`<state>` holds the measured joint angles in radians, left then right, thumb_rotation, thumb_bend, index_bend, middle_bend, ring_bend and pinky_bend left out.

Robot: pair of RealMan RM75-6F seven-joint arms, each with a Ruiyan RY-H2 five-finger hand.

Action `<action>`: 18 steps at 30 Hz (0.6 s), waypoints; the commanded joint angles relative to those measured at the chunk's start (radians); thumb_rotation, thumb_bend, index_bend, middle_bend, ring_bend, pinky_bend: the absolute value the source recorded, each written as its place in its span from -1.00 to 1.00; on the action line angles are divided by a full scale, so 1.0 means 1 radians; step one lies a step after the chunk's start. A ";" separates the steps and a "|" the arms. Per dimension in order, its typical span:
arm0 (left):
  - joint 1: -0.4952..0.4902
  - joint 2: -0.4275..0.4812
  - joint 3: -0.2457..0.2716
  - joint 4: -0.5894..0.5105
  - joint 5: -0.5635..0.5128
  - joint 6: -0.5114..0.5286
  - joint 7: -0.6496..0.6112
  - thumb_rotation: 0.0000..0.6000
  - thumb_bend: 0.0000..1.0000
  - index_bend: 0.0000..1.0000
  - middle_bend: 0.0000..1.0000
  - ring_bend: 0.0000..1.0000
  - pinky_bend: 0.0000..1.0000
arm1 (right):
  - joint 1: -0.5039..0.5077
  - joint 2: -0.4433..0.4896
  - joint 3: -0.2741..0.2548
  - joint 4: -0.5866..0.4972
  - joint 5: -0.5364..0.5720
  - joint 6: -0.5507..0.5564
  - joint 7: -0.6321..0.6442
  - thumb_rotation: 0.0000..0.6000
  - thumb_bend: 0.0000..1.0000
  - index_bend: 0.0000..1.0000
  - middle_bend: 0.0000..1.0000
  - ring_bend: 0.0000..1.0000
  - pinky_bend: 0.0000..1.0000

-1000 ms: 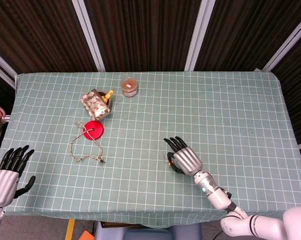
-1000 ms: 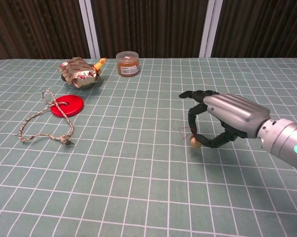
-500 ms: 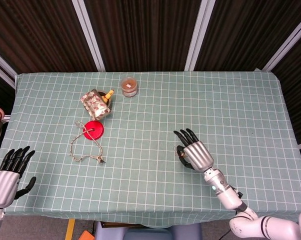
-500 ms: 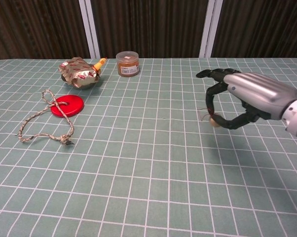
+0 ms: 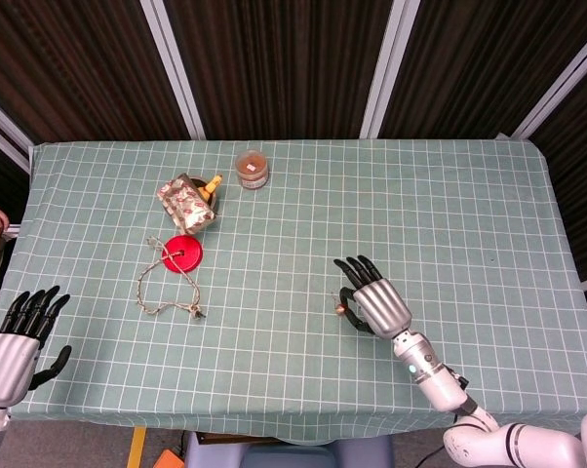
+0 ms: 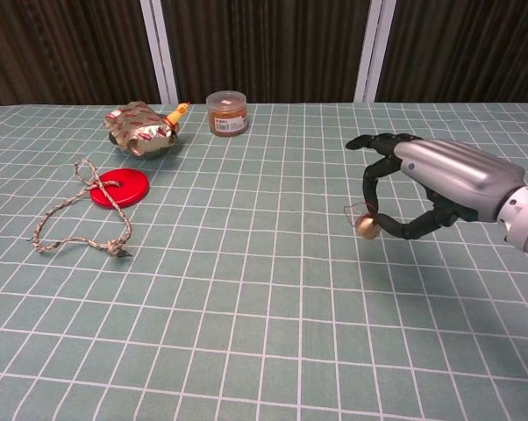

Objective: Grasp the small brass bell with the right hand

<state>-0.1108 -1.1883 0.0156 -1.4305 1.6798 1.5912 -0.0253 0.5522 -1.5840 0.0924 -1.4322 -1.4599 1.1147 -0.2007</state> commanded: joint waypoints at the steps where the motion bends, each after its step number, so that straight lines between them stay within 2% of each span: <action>1: 0.000 -0.001 -0.001 0.002 -0.005 -0.004 0.000 1.00 -0.22 -1.00 -1.00 -1.00 -1.00 | -0.007 -0.006 -0.013 0.021 0.005 0.001 0.001 1.00 0.09 0.46 -0.68 -1.00 -1.00; 18: -0.006 -0.004 0.002 0.013 0.002 -0.012 -0.006 1.00 -0.21 -1.00 -1.00 -1.00 -1.00 | 0.017 -0.094 -0.030 0.126 0.024 -0.069 0.011 1.00 0.09 0.45 -0.68 -1.00 -1.00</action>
<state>-0.1168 -1.1925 0.0179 -1.4178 1.6819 1.5794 -0.0309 0.5685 -1.6740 0.0643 -1.3097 -1.4366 1.0481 -0.1885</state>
